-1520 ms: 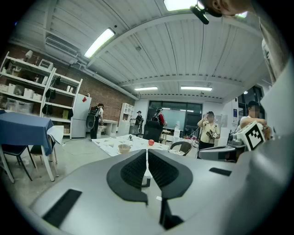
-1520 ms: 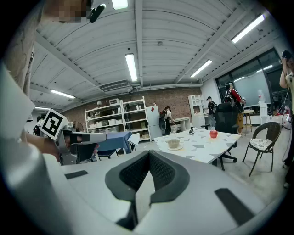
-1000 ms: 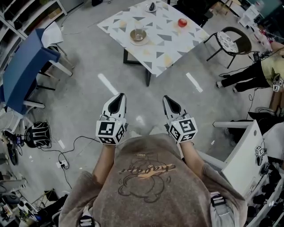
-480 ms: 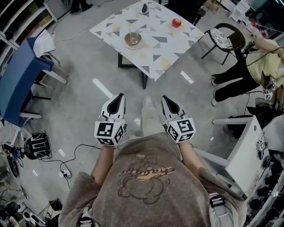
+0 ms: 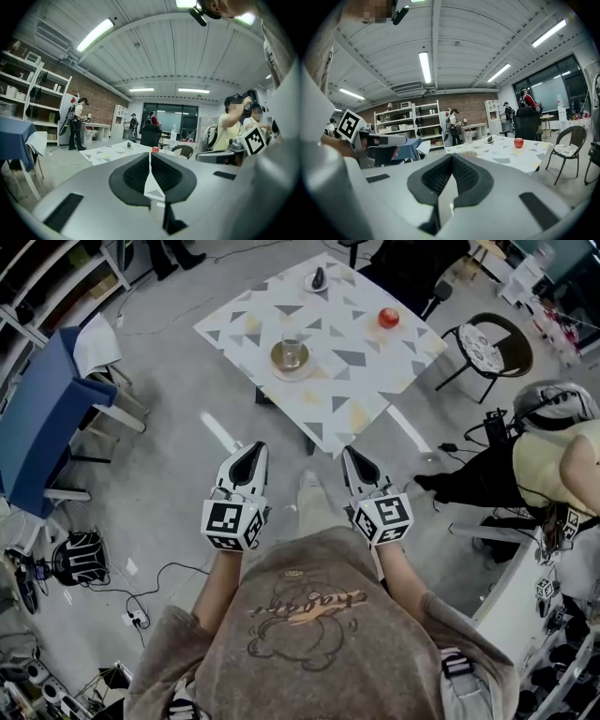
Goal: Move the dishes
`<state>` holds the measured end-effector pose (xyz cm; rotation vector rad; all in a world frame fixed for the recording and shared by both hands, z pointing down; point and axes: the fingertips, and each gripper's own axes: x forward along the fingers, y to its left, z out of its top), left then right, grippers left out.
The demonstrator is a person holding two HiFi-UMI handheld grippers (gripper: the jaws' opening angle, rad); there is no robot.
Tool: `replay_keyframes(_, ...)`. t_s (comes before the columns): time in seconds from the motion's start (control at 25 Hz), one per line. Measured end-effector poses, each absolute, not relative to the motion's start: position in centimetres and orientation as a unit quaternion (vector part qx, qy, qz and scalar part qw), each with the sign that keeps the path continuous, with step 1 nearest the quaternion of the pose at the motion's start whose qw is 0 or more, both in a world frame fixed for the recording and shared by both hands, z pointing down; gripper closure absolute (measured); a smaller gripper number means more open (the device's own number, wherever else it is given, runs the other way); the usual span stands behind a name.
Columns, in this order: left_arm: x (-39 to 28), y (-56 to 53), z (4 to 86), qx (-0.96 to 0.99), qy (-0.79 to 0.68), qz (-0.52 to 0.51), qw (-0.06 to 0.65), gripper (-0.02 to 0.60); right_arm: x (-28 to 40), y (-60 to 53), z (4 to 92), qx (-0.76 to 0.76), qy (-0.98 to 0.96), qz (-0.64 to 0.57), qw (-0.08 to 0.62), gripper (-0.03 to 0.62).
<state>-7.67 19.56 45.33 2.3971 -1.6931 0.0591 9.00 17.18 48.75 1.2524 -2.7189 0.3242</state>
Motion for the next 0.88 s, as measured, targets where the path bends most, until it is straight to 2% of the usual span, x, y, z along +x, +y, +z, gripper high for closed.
replay_keyframes(0.52, -8.3, 5.9, 44.3, 0.792, -0.601, 0.023, 0.106, 0.554, 7.0, 1.7, 47.2, 0.371, -0.920, 0.114, 0.060, 0.589)
replay_keyframes(0.88, -8.7, 0.7, 44.5, 0.780, -0.616, 0.034, 0.102, 0.555, 7.0, -4.2, 48.0, 0.357, -0.923, 0.125, 0.065, 0.589)
